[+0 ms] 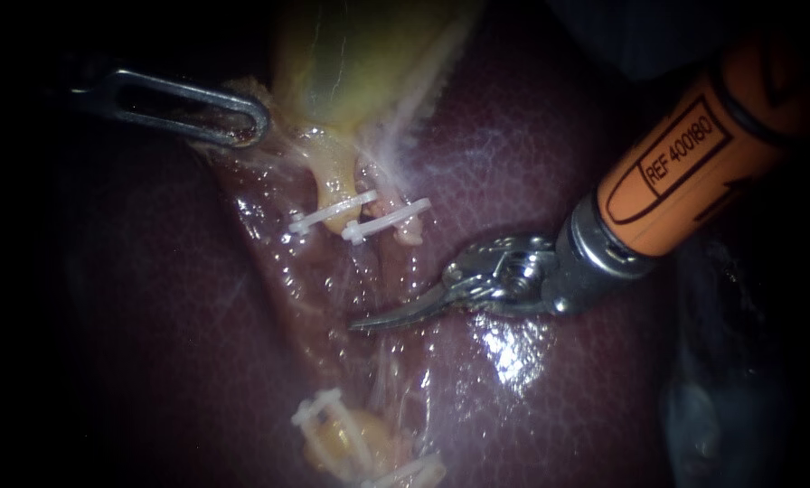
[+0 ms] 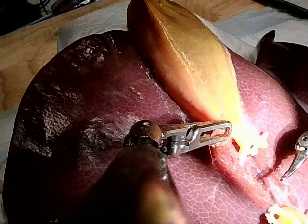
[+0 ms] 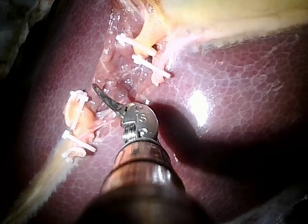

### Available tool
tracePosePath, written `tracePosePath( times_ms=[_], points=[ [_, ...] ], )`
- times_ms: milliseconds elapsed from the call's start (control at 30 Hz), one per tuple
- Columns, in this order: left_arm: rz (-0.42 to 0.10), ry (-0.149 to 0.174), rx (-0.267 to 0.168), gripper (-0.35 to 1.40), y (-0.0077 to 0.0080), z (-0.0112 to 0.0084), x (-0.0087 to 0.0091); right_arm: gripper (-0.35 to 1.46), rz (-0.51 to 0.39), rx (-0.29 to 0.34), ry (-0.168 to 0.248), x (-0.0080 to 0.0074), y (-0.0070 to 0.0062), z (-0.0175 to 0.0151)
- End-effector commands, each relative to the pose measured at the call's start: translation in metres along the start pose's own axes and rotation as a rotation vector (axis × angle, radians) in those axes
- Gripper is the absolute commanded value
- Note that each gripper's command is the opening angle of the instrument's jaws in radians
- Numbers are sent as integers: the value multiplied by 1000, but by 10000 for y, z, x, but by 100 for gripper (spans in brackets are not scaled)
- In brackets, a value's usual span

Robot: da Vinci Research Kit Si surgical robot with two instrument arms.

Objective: Go back from the cut right tube

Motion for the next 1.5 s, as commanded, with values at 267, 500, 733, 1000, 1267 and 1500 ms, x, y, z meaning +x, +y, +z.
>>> tracePosePath(
  times_ms=[267,500,733,1000,1267,1500],
  points=[
    [0,0,0,-35,0,0,0,127,8,-10,50,5,1,6],
    [0,0,0,-35,0,0,1,144,-26,-36,68,5,-6,9],
    [0,0,0,-35,1,1,1,144,-287,-280,92,2,-27,-7],
    [2,-1,-1,-35,3,3,3,144,-524,-615,-126,8,-72,-67],
    [3,0,0,-35,2,6,5,144,-574,-776,-329,19,-93,-112],
    [6,-1,0,-35,2,12,9,144,-543,-789,-372,17,-94,-116]
  ],
)
